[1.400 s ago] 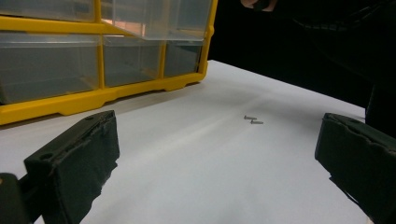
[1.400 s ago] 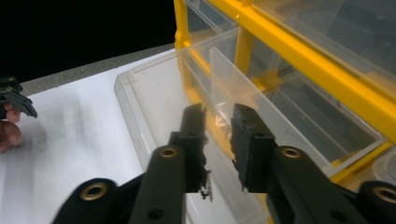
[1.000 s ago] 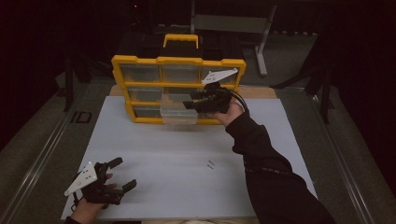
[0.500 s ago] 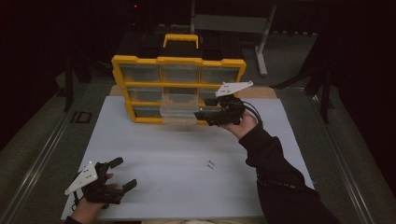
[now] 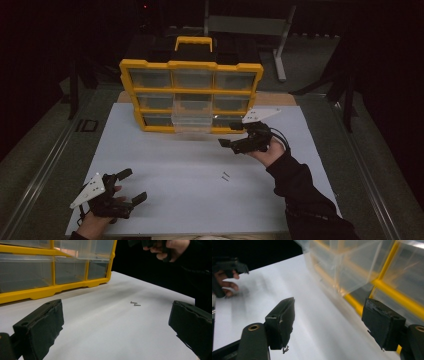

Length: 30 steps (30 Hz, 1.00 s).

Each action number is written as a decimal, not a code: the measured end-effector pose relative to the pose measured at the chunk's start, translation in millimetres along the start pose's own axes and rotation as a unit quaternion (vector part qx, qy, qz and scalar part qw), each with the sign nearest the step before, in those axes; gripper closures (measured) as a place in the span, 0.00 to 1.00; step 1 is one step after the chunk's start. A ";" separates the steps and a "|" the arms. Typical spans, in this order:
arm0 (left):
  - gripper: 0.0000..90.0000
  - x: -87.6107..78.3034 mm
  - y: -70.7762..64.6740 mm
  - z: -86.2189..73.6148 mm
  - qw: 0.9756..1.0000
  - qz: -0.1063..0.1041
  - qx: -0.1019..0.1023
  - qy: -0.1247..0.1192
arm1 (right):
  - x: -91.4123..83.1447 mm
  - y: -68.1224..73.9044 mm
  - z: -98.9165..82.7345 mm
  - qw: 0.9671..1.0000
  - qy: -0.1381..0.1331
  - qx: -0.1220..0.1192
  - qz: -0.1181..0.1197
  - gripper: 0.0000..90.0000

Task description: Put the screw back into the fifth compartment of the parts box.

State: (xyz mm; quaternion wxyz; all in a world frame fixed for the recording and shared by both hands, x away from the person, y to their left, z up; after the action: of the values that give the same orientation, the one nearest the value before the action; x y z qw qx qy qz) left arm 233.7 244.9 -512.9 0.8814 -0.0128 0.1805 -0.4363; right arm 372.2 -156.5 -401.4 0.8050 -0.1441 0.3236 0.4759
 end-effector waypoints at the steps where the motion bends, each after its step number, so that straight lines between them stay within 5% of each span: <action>1: 0.01 -0.1 0.1 0.0 1.000 0.000 0.000 0.000 | 1.6 0.6 -4.1 1.000 0.001 -0.001 0.004 0.30; 17: 0.01 -0.5 -0.3 0.3 1.000 0.000 0.002 0.001 | 32.2 15.1 -65.7 0.999 0.032 -0.010 0.017 0.46; 30: 0.01 -0.6 -0.3 0.2 1.000 -0.001 0.000 0.001 | 57.8 16.3 -97.3 0.997 0.079 -0.005 0.016 0.66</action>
State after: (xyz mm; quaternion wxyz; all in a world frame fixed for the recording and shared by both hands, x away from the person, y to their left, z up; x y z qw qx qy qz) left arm 233.2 245.1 -512.5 0.8808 -0.0128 0.1815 -0.4372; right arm 340.4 -161.9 -511.1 0.7686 -0.1800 0.3862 0.4772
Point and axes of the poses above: each handheld gripper's, and its own axes: x roughly forward along the jaws, z roughly out of its top, y roughly to its left, the point moved 2 cm from there along x, roughly forward along the jaws, and after that the axes turned 9 degrees about y, right-handed, at the moved point
